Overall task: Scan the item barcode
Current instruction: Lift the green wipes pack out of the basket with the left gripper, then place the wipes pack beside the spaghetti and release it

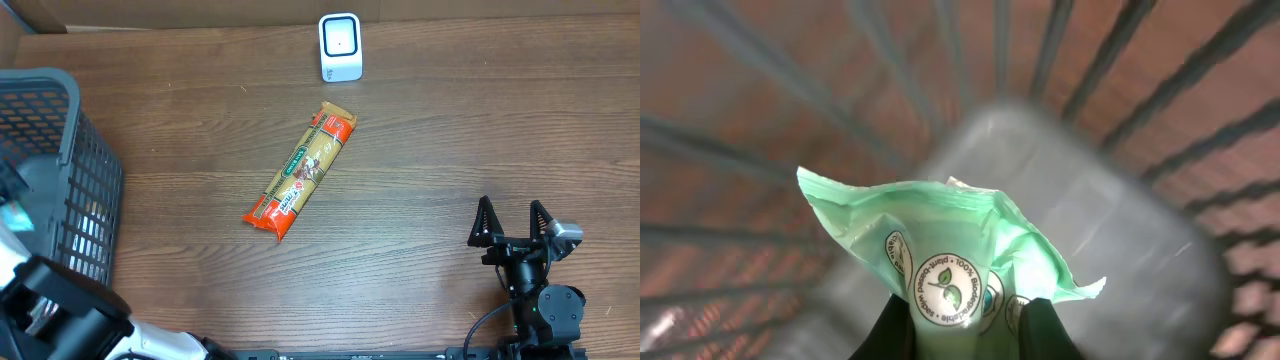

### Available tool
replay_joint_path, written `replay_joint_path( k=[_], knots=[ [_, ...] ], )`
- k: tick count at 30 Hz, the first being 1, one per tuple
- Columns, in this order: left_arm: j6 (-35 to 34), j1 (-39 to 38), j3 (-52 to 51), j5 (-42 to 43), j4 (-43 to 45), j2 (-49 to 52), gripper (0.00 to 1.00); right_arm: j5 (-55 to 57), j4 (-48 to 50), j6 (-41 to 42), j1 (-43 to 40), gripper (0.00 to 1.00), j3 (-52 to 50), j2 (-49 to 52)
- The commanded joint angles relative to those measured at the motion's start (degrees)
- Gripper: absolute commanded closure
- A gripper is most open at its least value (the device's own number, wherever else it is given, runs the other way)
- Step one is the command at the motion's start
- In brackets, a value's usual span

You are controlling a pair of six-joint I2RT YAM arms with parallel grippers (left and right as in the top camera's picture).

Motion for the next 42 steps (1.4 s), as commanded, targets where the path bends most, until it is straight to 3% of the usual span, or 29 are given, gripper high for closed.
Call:
replay_joint_path(
  k=[1,6,9,12,16,22,27,33,42],
  knots=[
    [-7.8,-1.2,7.1,7.3,0.2,-6.4,0.96,-0.1,0.3,-0.2,0.2,0.0,-0.6,-0.3],
    [-15.3,-3.7,12.1,23.0,0.2,-12.0,0.96,-0.1,0.3,-0.2,0.2,0.0,-0.6,-0.3],
    [-16.3,-7.3,12.5,33.5,-0.4,-16.5,0.96,-0.1,0.3,-0.2,0.2,0.0,-0.6,-0.3],
    [-16.2,-13.3,12.5,36.3,-4.1,-20.2,0.96,-0.1,0.3,-0.2,0.2,0.0,-0.6,-0.3],
    [-10.9,-25.4,12.5,34.8,-11.8,-21.9,0.96,-0.1,0.3,-0.2,0.2,0.0,-0.6,-0.3],
    [-9.7,-42.4,10.4,18.0,-21.9,-19.9,0.96,-0.1,0.3,-0.2,0.2,0.0,-0.6,-0.3],
    [-9.7,-51.9,6.7,7.6,-25.3,-15.6,0.96,-0.1,0.3,-0.2,0.2,0.0,-0.6,-0.3],
    [-9.7,-54.7,-2.8,7.4,-22.4,-9.0,0.96,-0.1,0.3,-0.2,0.2,0.0,-0.6,-0.3],
    [-8.6,-54.7,-16.2,7.8,-10.3,1.0,0.96,-0.1,0.3,-0.2,0.2,0.0,-0.6,-0.3]
  ],
)
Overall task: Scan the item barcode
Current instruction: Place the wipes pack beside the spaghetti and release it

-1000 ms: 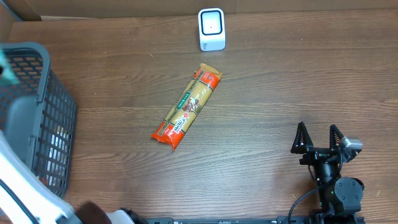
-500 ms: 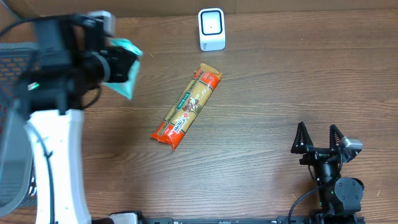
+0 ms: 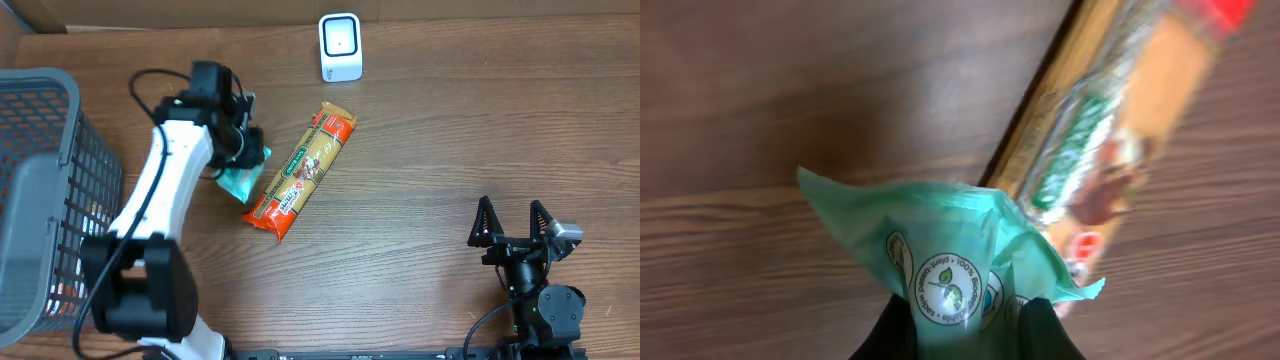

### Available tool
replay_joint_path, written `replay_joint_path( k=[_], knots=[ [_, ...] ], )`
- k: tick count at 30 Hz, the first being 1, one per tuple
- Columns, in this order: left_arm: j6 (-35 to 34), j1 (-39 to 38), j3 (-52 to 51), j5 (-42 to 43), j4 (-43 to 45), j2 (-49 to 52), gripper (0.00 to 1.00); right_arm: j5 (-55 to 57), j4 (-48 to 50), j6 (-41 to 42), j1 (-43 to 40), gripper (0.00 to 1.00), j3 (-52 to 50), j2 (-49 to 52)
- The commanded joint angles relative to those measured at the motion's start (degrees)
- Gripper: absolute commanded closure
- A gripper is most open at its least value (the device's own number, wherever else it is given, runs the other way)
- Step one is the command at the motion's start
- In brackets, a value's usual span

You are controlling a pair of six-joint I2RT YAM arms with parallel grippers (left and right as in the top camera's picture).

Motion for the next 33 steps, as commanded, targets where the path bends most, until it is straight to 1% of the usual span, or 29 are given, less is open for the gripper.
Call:
replay_joint_path(
  k=[1,6,13,18,25,26,27,29,30,31,33],
  knots=[
    [1.8,-0.1,-3.4,-0.5,3.0,2.6,0.96,-0.1,0.3,-0.2,0.2,0.0,-0.6,-0.3],
    [1.7,-0.1,-7.5,0.0,6.8,5.6,0.96,-0.1,0.3,-0.2,0.2,0.0,-0.6,-0.3],
    [1.6,-0.1,-11.6,3.5,5.9,5.9,0.96,-0.1,0.3,-0.2,0.2,0.0,-0.6,-0.3],
    [1.6,-0.3,-14.1,9.1,5.5,5.9,0.96,-0.1,0.3,-0.2,0.2,0.0,-0.6,-0.3],
    [1.5,-3.9,-15.3,10.9,4.0,5.9,0.96,-0.1,0.3,-0.2,0.2,0.0,-0.6,-0.3],
    [1.6,-4.6,-15.3,10.9,3.8,5.9,0.93,-0.1,0.3,-0.2,0.2,0.0,-0.6,-0.3],
    [1.6,-5.2,-15.3,10.6,3.7,5.9,0.88,-0.1,0.3,-0.2,0.2,0.0,-0.6,-0.3],
    [1.5,-6.0,-15.3,9.6,3.7,5.9,0.71,-0.1,0.3,-0.2,0.2,0.0,-0.6,-0.3],
    [1.4,-6.1,-15.3,8.7,3.8,5.9,0.58,-0.1,0.3,-0.2,0.2,0.0,-0.6,-0.3],
    [0.8,-6.1,-15.3,7.7,3.8,5.9,0.46,-0.1,0.3,-0.2,0.2,0.0,-0.6,-0.3],
    [-0.7,-5.8,-14.9,5.1,3.7,5.8,0.29,-0.1,0.3,-0.2,0.2,0.0,-0.6,-0.3]
  ],
)
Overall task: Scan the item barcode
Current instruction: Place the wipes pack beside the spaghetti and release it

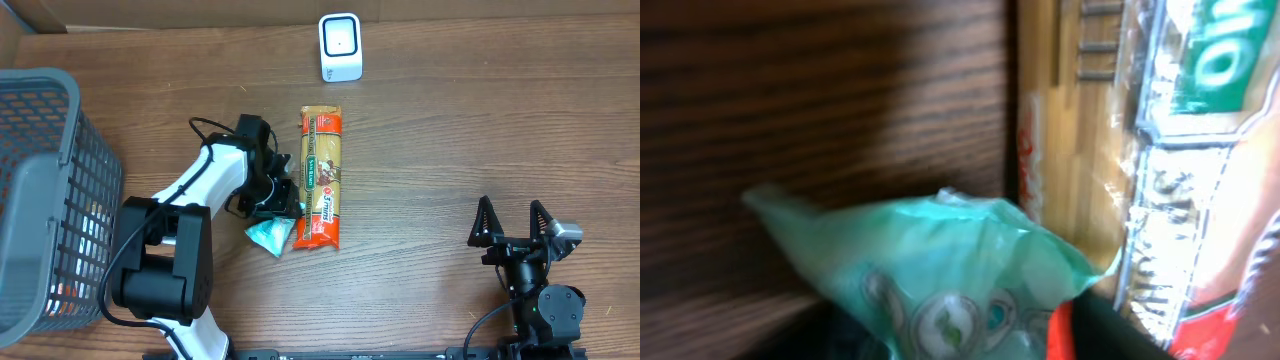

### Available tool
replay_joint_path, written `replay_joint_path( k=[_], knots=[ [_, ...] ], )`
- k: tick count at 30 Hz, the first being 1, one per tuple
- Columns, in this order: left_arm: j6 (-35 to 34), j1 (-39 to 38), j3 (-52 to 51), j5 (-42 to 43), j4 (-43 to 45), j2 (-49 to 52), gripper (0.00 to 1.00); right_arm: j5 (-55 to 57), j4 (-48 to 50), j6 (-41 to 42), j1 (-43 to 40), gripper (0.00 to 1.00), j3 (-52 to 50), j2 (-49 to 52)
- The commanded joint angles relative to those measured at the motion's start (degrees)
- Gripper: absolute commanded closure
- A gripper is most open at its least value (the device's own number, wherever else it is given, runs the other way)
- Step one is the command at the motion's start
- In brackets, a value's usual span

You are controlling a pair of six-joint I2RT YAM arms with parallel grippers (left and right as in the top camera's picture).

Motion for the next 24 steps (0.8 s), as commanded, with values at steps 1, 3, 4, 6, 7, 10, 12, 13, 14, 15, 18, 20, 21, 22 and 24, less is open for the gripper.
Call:
replay_joint_path(
  k=[1,3,4,6,7,10,12,13,14,15,18,20,21,22,24],
  knots=[
    [-1.4,0.3,-0.1,-4.5,-0.5,0.5,0.24,-0.1,0.3,-0.2,0.2,0.0,-0.6,-0.3],
    [-1.4,1.0,1.5,-4.9,-1.6,0.4,0.19,-0.1,0.3,-0.2,0.2,0.0,-0.6,-0.3],
    [-1.4,1.2,2.9,-4.9,-2.6,0.3,0.16,-0.1,0.3,-0.2,0.2,0.0,-0.6,-0.3],
    [-1.4,1.6,6.1,-5.2,-4.6,0.1,0.13,-0.1,0.3,-0.2,0.2,0.0,-0.6,-0.3],
    [-1.4,1.7,8.2,-5.7,-6.0,0.0,0.12,-0.1,0.3,-0.2,0.2,0.0,-0.6,-0.3],
    [-1.4,1.8,14.8,-7.4,-10.3,-1.2,0.1,-0.1,0.3,-0.2,0.2,0.0,-0.6,-0.3],
    [-1.4,1.8,20.4,-8.6,-13.9,-2.6,0.09,-0.1,0.3,-0.2,0.2,0.0,-0.6,-0.3],
    [-1.4,1.8,22.8,-9.3,-15.4,-3.2,0.09,-0.1,0.3,-0.2,0.2,0.0,-0.6,-0.3],
    [-1.4,1.9,25.9,-10.2,-17.3,-4.1,0.09,-0.1,0.3,-0.2,0.2,0.0,-0.6,-0.3],
    [-1.4,1.9,28.9,-11.1,-19.1,-5.0,0.08,-0.1,0.3,-0.2,0.2,0.0,-0.6,-0.3],
    [-4.1,3.5,39.2,-16.2,-25.3,-9.2,0.02,-0.1,0.3,-0.2,0.2,0.0,-0.6,-0.3],
    [-5.1,5.7,43.8,-18.0,-27.9,-12.0,0.0,-0.1,0.3,-0.2,0.2,0.0,-0.6,-0.3],
    [-5.3,7.0,45.2,-18.6,-28.5,-13.3,0.0,-0.1,0.3,-0.2,0.2,0.0,-0.6,-0.3],
    [-5.3,8.9,46.5,-18.9,-28.9,-14.9,0.01,-0.1,0.3,-0.2,0.2,0.0,-0.6,-0.3],
    [-6.3,13.4,47.5,-19.0,-28.9,-18.3,0.0,-0.1,0.3,-0.2,0.2,0.0,-0.6,-0.3]
  ],
)
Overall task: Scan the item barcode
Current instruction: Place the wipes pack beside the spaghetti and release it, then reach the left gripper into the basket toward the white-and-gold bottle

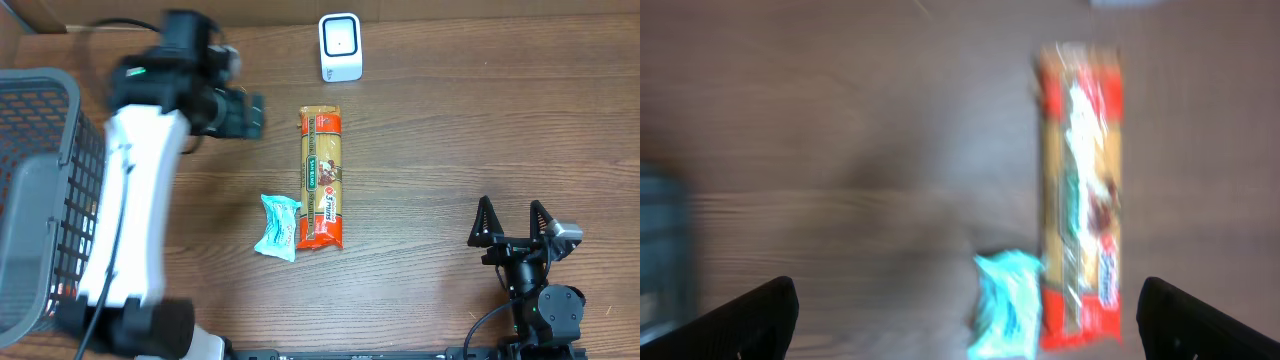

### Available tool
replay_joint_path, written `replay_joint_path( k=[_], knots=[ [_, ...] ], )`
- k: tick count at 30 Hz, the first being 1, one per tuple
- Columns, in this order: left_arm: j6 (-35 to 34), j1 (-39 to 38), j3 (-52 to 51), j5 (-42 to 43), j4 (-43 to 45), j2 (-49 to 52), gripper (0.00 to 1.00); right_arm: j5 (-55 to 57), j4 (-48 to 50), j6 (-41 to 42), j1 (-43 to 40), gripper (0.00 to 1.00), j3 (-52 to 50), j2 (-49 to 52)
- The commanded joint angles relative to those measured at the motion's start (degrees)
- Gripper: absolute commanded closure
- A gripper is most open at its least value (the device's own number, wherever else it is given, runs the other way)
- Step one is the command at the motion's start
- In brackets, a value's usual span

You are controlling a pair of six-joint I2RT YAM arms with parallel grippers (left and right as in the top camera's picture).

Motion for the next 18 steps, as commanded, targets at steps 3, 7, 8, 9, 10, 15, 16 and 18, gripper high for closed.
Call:
replay_joint_path(
  k=[3,7,8,9,10,15,16,18],
  knots=[
    [-4.9,15.3,3.3,-2.8,-1.2,-10.8,0.0,-0.1,0.3,-0.2,0.2,0.0,-0.6,-0.3],
    [-6.3,28.9,3.3,0.5,-2.1,-12.9,0.0,-0.1,0.3,-0.2,0.2,0.0,-0.6,-0.3],
    [-6.7,31.5,3.2,1.0,-2.2,-12.9,0.0,-0.1,0.3,-0.2,0.2,0.0,-0.6,-0.3],
    [-6.9,34.4,2.8,1.5,-2.2,-12.7,0.0,-0.1,0.3,-0.2,0.2,0.0,-0.6,-0.3],
    [-7.5,36.8,2.0,1.3,-1.7,-12.7,0.0,-0.1,0.3,-0.2,0.2,0.0,-0.6,-0.3],
    [-8.1,45.4,-3.2,1.5,4.4,-12.7,0.0,-0.1,0.3,-0.2,0.2,0.0,-0.6,-0.3],
    [-7.2,46.3,-4.1,1.6,5.4,-12.7,0.0,-0.1,0.3,-0.2,0.2,0.0,-0.6,-0.3],
    [-3.8,47.4,-5.9,1.7,6.8,-12.7,0.0,-0.1,0.3,-0.2,0.2,0.0,-0.6,-0.3]
  ],
)
